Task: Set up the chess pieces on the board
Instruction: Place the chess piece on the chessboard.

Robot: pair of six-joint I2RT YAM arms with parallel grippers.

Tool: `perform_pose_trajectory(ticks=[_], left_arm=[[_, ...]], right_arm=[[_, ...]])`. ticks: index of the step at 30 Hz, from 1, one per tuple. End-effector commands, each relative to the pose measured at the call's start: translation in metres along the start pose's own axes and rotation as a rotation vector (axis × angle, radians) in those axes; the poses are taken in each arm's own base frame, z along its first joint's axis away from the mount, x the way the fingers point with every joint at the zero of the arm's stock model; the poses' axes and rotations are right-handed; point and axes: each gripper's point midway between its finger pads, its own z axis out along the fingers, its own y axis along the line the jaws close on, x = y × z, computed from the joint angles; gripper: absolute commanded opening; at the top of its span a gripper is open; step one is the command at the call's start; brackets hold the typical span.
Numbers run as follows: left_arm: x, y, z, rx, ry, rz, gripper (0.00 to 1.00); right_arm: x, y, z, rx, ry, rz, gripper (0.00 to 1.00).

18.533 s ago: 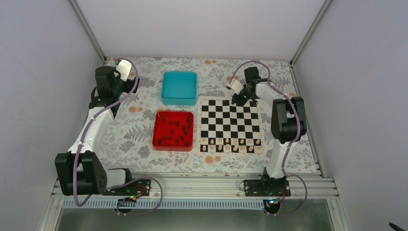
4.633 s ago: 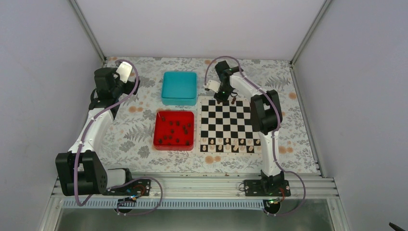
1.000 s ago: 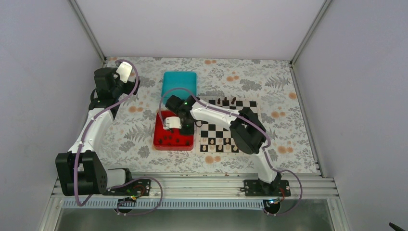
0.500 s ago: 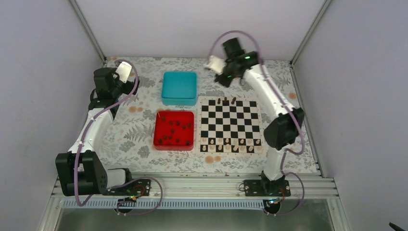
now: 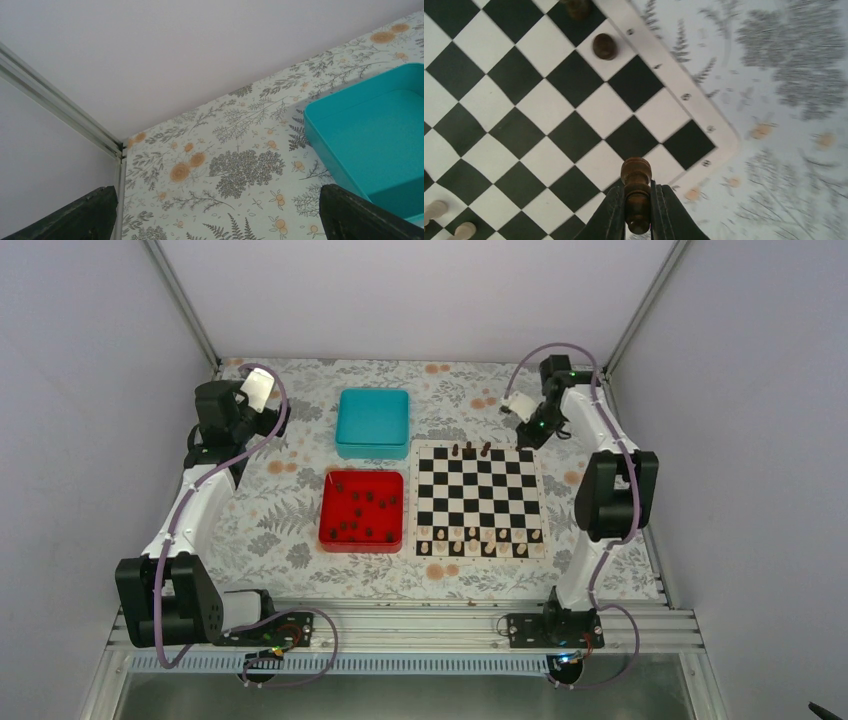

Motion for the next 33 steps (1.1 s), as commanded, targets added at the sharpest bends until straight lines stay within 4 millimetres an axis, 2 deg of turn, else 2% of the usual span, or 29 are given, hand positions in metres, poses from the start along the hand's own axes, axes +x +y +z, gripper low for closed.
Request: perform_pose_trajectory(ticks=[1, 4, 10, 20, 33], left_arm=[[-0.005, 0.000, -0.005, 0.010, -0.016, 0.000, 1.00], [-0.004, 0.000, -0.005, 0.009, -0.015, 0.000, 1.00], [-0.004, 0.000, -0.005, 0.008, -0.014, -0.001, 1.00], [-0.003, 0.000, -0.004, 0.004, -0.012, 0.001, 1.00], [-0.003, 0.000, -0.004, 0.005, -0.012, 0.002, 1.00]], right_arm=[[-0.009, 0.020, 0.032, -0.081, -0.024, -0.038, 0.05], [-0.011, 0.027, 0.051, -0.108, -0.010, -0.037, 0.05], [-0.020, 0.026, 0.066, -0.118, -0.002, -0.040, 0.05], [-0.021, 0.012, 0.081, -0.062, 0.038, -0.035, 0.05], [-0.032, 0.009, 0.089, -0.043, 0.055, -0.060, 0.05]])
